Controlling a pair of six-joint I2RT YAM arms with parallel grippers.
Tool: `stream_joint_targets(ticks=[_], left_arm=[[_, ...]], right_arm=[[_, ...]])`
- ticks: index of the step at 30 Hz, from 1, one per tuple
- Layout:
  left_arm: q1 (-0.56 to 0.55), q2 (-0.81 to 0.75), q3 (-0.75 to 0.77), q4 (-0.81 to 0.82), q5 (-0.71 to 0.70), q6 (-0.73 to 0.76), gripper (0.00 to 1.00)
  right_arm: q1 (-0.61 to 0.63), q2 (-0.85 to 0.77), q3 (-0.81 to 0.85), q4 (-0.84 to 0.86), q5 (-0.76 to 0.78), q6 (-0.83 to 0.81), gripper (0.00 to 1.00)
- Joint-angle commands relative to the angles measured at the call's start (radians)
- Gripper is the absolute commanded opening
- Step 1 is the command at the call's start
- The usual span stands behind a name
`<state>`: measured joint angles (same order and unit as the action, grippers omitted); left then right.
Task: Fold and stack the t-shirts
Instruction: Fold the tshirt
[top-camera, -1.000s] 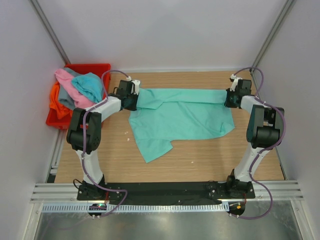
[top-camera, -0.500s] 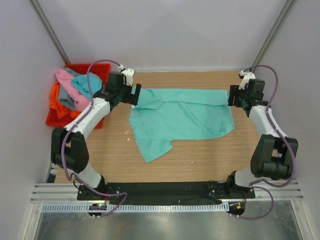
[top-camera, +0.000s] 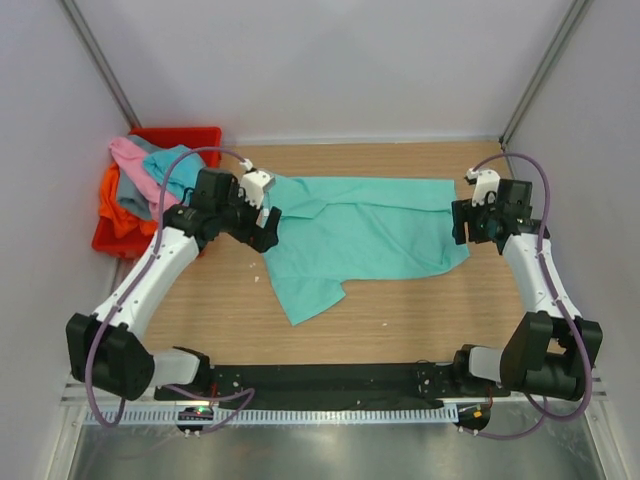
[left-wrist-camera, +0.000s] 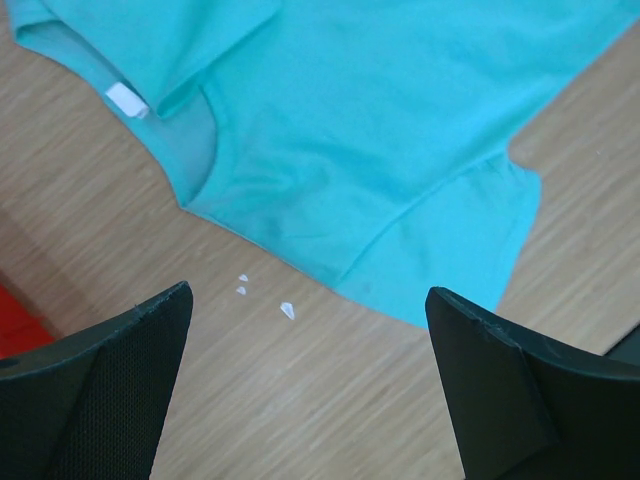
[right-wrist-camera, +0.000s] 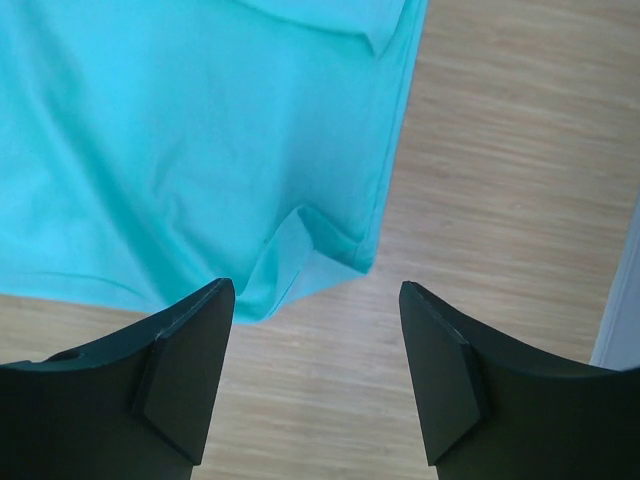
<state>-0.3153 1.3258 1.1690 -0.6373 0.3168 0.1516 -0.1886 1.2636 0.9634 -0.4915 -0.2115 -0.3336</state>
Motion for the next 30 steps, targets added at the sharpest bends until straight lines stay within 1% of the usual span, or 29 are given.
stream_joint_targets(ticks=[1, 5, 7, 8, 11, 15, 19, 26, 27, 28, 30], left_arm=[[-0.053, -0.095, -0.049, -0.105, 0.058, 0.077, 1.0], [-0.117, -0.143, -0.149, -0.091, 0.008, 0.104, 1.0], [-0.122, -0.139, -0.152, -0.084, -0.031, 0.115, 1.0], [-0.122, -0.131, -0.146, -0.079, -0.039, 0.114, 0.98], [-0.122, -0.088, -0.109, -0.097, -0.021, 0.1, 0.94], [-0.123, -0.034, -0.085, -0.102, 0.007, 0.1, 0.91], [-0.126, 0.013, -0.072, -0.113, -0.004, 0.105, 0.91], [-0.128, 0.0, -0.084, -0.121, 0.011, 0.101, 0.9], [-0.128, -0.003, -0.088, -0.122, 0.008, 0.103, 0.9], [-0.13, -0.005, -0.089, -0.119, 0.008, 0.101, 0.9], [-0.13, -0.011, -0.098, -0.116, 0.008, 0.103, 0.9]], right_arm=[[-0.008, -0.004, -0.049, -0.065, -0.014, -0.039, 0.71], [-0.008, 0.008, -0.058, -0.058, -0.032, -0.024, 0.67], [-0.008, 0.028, -0.045, -0.062, -0.031, -0.022, 0.64], [-0.008, 0.036, -0.04, -0.065, -0.032, -0.025, 0.6], [-0.008, 0.071, -0.026, -0.065, -0.037, -0.031, 0.54], [-0.008, 0.111, -0.022, -0.041, -0.014, -0.03, 0.51], [-0.008, 0.166, -0.012, -0.027, -0.015, -0.022, 0.49], [-0.009, 0.256, 0.026, 0.014, 0.001, -0.002, 0.47], [-0.009, 0.278, 0.04, 0.014, 0.0, 0.001, 0.46], [-0.009, 0.289, 0.046, 0.011, -0.005, 0.004, 0.43], [-0.009, 0.304, 0.057, 0.018, -0.008, 0.01, 0.41]])
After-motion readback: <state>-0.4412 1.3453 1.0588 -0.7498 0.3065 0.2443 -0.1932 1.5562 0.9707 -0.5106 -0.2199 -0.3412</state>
